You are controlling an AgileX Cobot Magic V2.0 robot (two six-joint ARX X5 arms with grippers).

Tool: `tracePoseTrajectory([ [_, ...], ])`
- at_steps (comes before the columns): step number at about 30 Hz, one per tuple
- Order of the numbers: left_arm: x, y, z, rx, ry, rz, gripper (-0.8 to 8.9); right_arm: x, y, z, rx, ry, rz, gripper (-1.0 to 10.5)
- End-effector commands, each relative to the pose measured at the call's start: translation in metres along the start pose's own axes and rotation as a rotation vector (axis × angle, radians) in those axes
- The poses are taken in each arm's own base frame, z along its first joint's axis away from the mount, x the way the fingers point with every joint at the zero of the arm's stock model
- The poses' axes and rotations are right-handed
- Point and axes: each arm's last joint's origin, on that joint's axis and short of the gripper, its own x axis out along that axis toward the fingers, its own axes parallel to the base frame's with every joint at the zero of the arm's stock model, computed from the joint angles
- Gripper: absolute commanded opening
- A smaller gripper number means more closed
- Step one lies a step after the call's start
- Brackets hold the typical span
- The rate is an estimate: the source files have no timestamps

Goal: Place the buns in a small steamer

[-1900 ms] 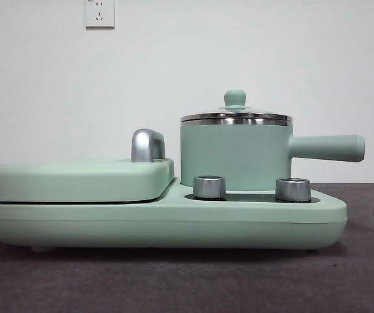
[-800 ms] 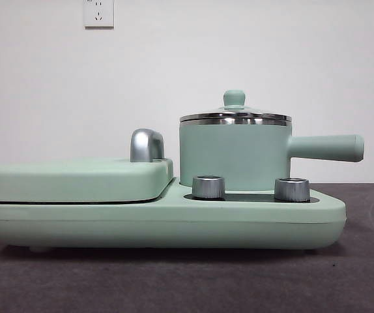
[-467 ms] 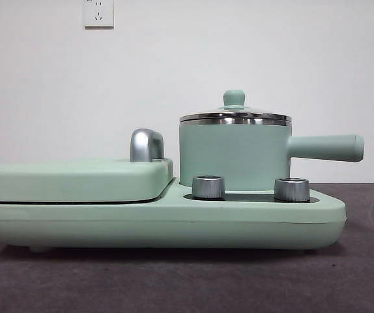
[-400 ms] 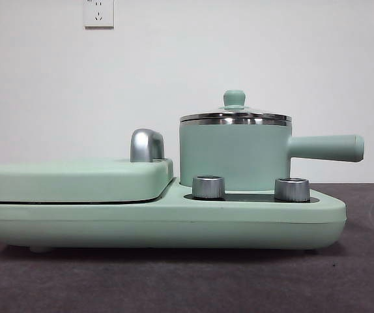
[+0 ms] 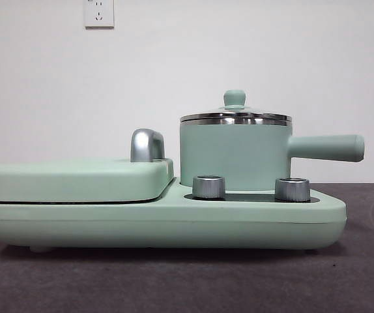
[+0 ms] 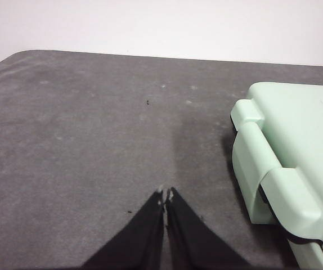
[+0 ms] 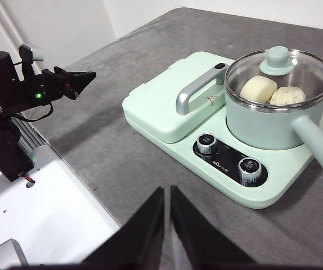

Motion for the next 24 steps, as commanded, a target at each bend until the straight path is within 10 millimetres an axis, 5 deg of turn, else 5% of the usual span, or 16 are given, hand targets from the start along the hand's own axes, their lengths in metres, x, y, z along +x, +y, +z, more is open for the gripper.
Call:
tracePoseTrajectory([
  [1, 0.002, 0.001, -0.007, 0.009, 0.024, 0.006, 0.11, -0.002, 0.001, 0.002, -0.022, -0.011, 0.008, 0.2],
  [12, 0.002, 0.001, -0.007, 0.009, 0.024, 0.006, 0.11, 0.01, -0.006, 0.002, 0.009, -0.064, -0.126, 0.2],
  [18, 0.002, 0.001, -0.007, 0.009, 0.024, 0.006, 0.11, 0.049, -0.047, -0.015, -0.05, -0.245, -0.478, 0.2],
  [24, 0.002, 0.001, -0.007, 0.009, 0.024, 0.006, 0.11, 0.084, -0.091, -0.065, -0.054, -0.322, -0.758, 0.2],
])
